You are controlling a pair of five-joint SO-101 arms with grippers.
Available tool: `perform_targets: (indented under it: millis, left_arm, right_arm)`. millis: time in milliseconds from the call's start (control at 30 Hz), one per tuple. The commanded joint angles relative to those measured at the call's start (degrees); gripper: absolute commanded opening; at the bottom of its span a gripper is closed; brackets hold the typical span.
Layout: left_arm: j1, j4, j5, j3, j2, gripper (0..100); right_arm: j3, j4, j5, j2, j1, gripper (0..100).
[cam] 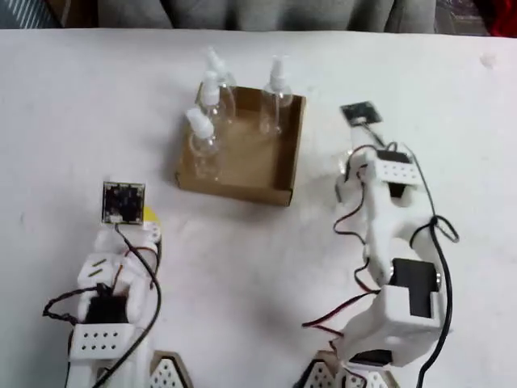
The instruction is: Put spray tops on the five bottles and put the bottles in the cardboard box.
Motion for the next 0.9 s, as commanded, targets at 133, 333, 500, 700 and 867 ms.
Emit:
perform_targets:
  millis: [133,333,500,700,867]
  left_arm:
    - [0.31,-1.67,-0.35,-0.26,0.75,2]
    - [0.40,-1.67,-0.35,-0.26,0.75,2]
    - [0.40,-1.67,-0.35,-0.26,0.75,2]
    - [0.40,-1.67,-0.35,-0.26,0.75,2]
    - [0.40,-1.85,-0.35,-0.26,0.75,2]
  right_arm:
    - [-8.00,11.56,37.01,-0.57,3.91,4.4]
    - [-7.74,24.84,64.26,-0.57,4.00,4.4]
    - [-7.74,35.56,82.02,-0.57,5.14,6.3]
    - [-5.36,31.34,85.10,-0.04,6.81,31.4]
    - [-4.92,29.05,84.92,-0.57,5.58,34.1]
